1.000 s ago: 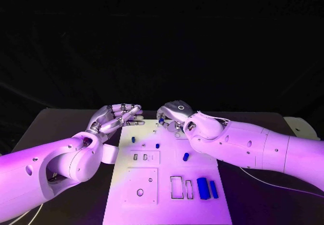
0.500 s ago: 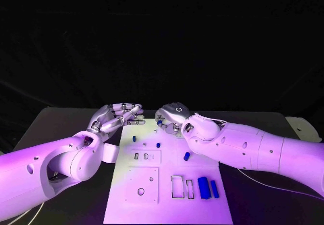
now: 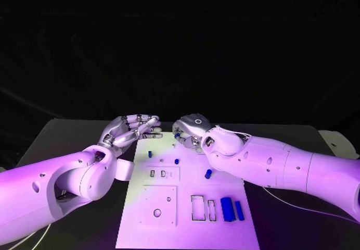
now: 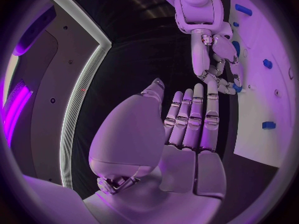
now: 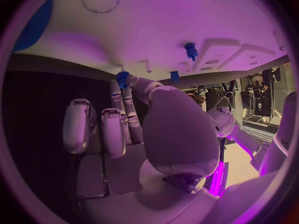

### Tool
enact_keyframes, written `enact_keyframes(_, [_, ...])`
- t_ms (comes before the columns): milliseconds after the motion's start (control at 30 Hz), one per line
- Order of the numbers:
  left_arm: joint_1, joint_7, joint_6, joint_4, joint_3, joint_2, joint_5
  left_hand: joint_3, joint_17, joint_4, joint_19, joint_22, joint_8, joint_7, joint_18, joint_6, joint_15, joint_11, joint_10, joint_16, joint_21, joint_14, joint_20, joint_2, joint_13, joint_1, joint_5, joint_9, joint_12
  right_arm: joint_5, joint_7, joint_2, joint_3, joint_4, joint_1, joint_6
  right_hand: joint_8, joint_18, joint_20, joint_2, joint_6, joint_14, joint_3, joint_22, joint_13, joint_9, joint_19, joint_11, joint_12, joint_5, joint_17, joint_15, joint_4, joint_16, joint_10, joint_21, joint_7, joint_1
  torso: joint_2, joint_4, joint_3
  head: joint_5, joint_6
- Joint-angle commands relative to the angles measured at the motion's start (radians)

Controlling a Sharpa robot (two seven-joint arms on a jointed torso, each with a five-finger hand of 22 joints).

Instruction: Assemble the parts on the task board

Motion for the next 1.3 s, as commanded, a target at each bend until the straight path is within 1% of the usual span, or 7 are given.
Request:
enact_keyframes(33, [0.002,0.006,0.014,0.001,0.001,0.004,0.003,-0.003,0.001,-0.001,0.008,-0.001,-0.004,0.016,0.014,-0.002,0.005,0.006,0.001,-0.004,-0.004,0.000,0.001,-0.004,-0.001,0.002,0.005,-0.002,-0.002,-0.008,0.012,0.006,-0.001,-0.017,-0.002,0.002,0.002,-0.004,-0.003,0.002,-0.006,0.060,0.006,-0.002,0.011,0.002,-0.003,-0.007,0.005,0.006,0.021,0.002,-0.013,0.004,0.012,-0.003,0.003,-0.004,0.001,0.0006,0.0002,0.002,0.000])
enact_keyframes(500, [0.004,0.005,0.015,0.000,0.001,0.008,0.003,-0.003,0.001,-0.001,0.008,-0.001,-0.004,0.016,0.014,-0.002,0.005,0.006,0.001,-0.004,-0.004,0.000,0.001,-0.004,-0.001,0.002,0.005,-0.002,-0.002,-0.003,0.022,0.021,-0.003,-0.042,-0.002,0.026,-0.011,-0.002,0.004,-0.011,-0.031,0.058,0.010,-0.006,0.005,0.006,-0.012,0.003,0.001,0.000,0.017,0.010,-0.012,0.004,-0.020,-0.008,0.011,-0.027,0.001,-0.0014,0.0005,0.005,-0.003])
enact_keyframes(600, [0.004,0.004,0.016,0.000,0.001,0.008,0.003,-0.003,0.001,-0.001,0.008,-0.001,-0.004,0.016,0.014,-0.002,0.005,0.006,0.001,-0.004,-0.004,0.000,0.001,-0.004,-0.001,0.002,0.005,-0.002,-0.002,0.001,0.026,0.020,-0.003,-0.044,-0.002,0.019,-0.036,0.000,0.013,-0.026,-0.071,0.055,0.018,-0.016,-0.005,0.000,-0.022,0.016,0.000,0.002,0.011,0.023,-0.009,0.003,-0.065,-0.017,0.025,-0.043,0.001,-0.0014,0.0005,0.005,-0.003])
enact_keyframes(633, [0.004,0.004,0.016,-0.001,0.001,0.007,0.003,-0.003,0.001,-0.001,0.008,-0.001,-0.004,0.016,0.014,-0.002,0.005,0.006,0.001,-0.004,-0.004,0.000,0.001,-0.004,-0.001,0.002,0.005,-0.002,-0.002,0.002,0.027,0.018,-0.003,-0.042,-0.002,0.009,-0.060,0.008,0.024,-0.046,-0.104,0.048,0.020,-0.051,-0.020,-0.005,-0.046,0.031,0.000,0.002,-0.011,0.036,-0.004,-0.007,-0.132,-0.046,0.034,-0.060,0.001,-0.0015,0.0006,0.005,-0.002])
enact_keyframes(733, [0.004,0.003,0.016,-0.001,0.001,0.006,0.003,-0.003,0.001,-0.001,0.008,-0.001,-0.004,0.016,0.014,-0.002,0.005,0.006,0.001,-0.004,-0.004,0.000,0.001,-0.004,-0.001,0.002,0.005,-0.002,-0.002,0.003,0.028,0.012,-0.003,-0.033,-0.002,-0.010,-0.087,0.018,0.033,-0.065,-0.144,0.042,0.006,-0.092,-0.031,-0.013,-0.073,0.038,0.001,-0.011,-0.031,0.041,-0.003,-0.017,-0.188,-0.080,0.034,-0.073,0.001,-0.0020,0.0007,0.005,-0.001])
enact_keyframes(1033, [0.005,0.001,0.018,-0.003,0.001,-0.001,0.003,-0.005,0.002,0.000,0.007,-0.002,-0.006,0.017,0.014,-0.002,0.006,0.007,0.001,-0.006,-0.005,-0.001,0.001,-0.004,-0.001,0.002,0.005,-0.002,-0.004,0.015,0.034,-0.083,-0.002,0.075,0.006,-0.076,-0.095,0.023,0.036,-0.061,-0.138,0.038,-0.028,-0.110,-0.032,-0.008,-0.080,0.038,0.017,0.014,-0.049,0.041,0.004,-0.024,-0.192,-0.103,0.037,-0.076,-0.002,-0.0074,0.0002,-0.001,0.003])
enact_keyframes(1300, [0.005,0.004,0.020,0.003,0.001,-0.012,0.006,-0.004,0.002,-0.001,0.005,-0.004,-0.007,0.016,0.014,-0.003,0.007,0.007,0.001,-0.010,-0.009,-0.005,0.003,-0.002,-0.001,0.006,0.005,-0.002,-0.008,0.197,0.058,-0.267,0.012,0.247,0.027,-0.077,-0.096,0.011,0.029,-0.056,-0.111,0.046,-0.023,-0.052,-0.006,-0.002,-0.046,0.024,0.062,0.000,-0.017,0.031,0.031,-0.004,-0.064,-0.064,0.040,-0.093,-0.009,-0.0214,0.0026,-0.001,0.000])
